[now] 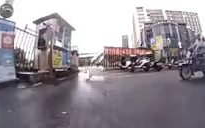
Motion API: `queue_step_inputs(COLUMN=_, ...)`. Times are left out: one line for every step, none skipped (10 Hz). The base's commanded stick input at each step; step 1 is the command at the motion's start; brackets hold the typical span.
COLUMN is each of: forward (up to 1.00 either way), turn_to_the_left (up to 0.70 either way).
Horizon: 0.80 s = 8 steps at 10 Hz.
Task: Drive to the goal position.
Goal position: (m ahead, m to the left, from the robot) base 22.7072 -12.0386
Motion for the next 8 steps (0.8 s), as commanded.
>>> queue_step_inputs(forward=0.7, turn_to_the_left=0.0)
queue_step_inputs(forward=0.7, turn_to_the_left=0.0)
queue_step_inputs(forward=0.7, turn_to_the_left=0.0)
queue_step_inputs(forward=0.7, turn_to_the_left=0.0)
queue_step_inputs(forward=0.7, turn_to_the_left=0.0)
queue_step_inputs(forward=0.7, turn_to_the_left=0.0)
queue_step_inputs(forward=0.7, turn_to_the_left=0.0)
queue_step_inputs(forward=0.7, turn_to_the_left=0.0)
